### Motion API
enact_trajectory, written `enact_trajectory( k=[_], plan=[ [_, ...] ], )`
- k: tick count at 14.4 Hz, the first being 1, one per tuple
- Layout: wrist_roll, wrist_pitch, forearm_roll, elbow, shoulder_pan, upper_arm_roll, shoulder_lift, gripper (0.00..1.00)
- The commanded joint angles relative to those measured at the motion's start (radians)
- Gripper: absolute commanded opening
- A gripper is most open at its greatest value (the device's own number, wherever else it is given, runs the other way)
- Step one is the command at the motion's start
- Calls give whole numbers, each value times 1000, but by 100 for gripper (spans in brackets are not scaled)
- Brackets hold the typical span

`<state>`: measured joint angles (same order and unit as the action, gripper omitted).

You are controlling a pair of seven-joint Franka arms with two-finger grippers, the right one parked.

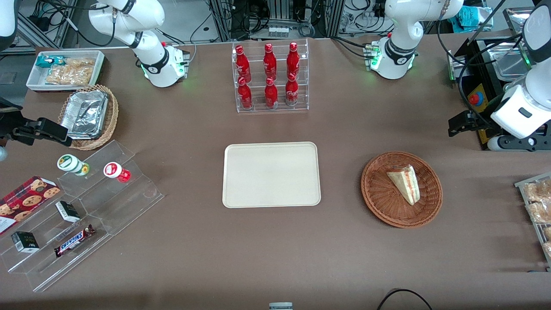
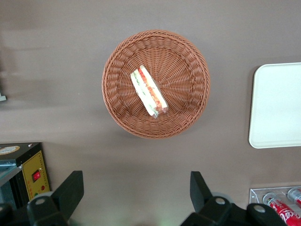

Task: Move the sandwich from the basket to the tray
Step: 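Move the left gripper over the wrapped sandwich in the wicker basket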

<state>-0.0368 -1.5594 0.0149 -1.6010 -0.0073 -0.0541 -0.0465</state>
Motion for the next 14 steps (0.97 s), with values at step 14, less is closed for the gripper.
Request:
enact_trajectory(
  k=[14],
  plan=[
    [-217, -443, -52, -384, -29, -3, -73, 100]
  ],
)
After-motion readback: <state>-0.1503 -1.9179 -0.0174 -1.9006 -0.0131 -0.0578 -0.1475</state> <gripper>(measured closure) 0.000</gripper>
